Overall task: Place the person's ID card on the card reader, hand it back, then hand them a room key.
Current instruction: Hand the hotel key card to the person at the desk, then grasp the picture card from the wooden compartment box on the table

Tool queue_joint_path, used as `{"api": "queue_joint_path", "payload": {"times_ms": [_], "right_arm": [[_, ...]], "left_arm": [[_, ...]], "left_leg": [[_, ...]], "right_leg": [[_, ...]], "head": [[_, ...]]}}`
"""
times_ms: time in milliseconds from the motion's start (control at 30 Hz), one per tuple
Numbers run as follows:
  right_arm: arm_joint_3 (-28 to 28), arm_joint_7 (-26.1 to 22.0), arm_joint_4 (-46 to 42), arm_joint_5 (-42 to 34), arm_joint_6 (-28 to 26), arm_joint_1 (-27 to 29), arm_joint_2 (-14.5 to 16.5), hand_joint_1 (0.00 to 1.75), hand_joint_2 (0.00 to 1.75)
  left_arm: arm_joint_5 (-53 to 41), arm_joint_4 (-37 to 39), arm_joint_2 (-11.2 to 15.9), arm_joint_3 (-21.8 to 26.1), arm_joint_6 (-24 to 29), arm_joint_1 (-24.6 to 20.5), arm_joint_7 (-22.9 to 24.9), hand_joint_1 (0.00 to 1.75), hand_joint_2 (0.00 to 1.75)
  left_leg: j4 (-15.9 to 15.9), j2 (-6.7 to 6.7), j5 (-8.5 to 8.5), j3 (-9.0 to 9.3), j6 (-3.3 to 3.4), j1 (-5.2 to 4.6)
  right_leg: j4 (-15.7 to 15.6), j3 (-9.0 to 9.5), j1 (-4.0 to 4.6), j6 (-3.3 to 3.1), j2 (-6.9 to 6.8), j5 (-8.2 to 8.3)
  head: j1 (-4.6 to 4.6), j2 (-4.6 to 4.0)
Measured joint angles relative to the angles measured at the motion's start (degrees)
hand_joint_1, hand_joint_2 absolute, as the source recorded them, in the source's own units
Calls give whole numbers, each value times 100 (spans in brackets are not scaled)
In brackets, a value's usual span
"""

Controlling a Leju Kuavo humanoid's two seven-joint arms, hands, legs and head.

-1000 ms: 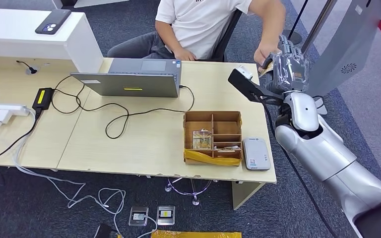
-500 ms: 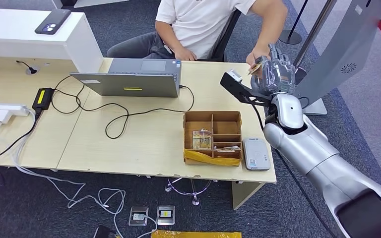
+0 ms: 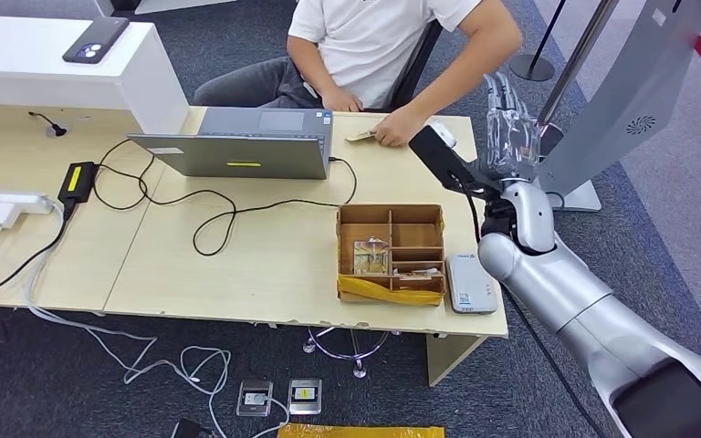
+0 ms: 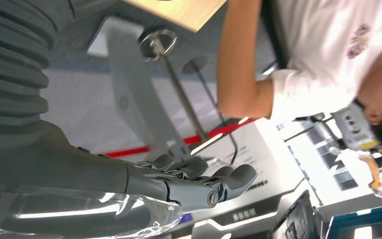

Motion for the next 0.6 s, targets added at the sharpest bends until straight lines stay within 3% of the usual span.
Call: {"api": "queue_joint_path", "payload": {"times_ms": [133, 333, 600], "right_arm": [[-118, -331, -879, -600, 77, 438, -122, 0, 175], [-148, -464, -1972, -812, 378, 924, -335, 0, 175], [-91, -438, -2738, -482, 1138, 1579, -662, 0, 175]], "left_arm": [[48, -3, 9, 2, 1, -2, -1, 0, 0], [96, -2, 21, 5, -1, -1, -39, 0, 0], [105, -2, 31, 35, -1, 4, -147, 0, 0]], "left_leg": [[0, 0, 0, 0, 0, 0], [0, 1, 0, 1, -1, 0], [0, 0, -1, 0, -1, 0]], "right_leg": [[-1, 0, 0, 0, 0, 0], [-1, 1, 0, -1, 0, 0], [-2, 1, 0, -1, -2, -1]], "head": [[1, 1], [1, -1], [-1, 0]]}}
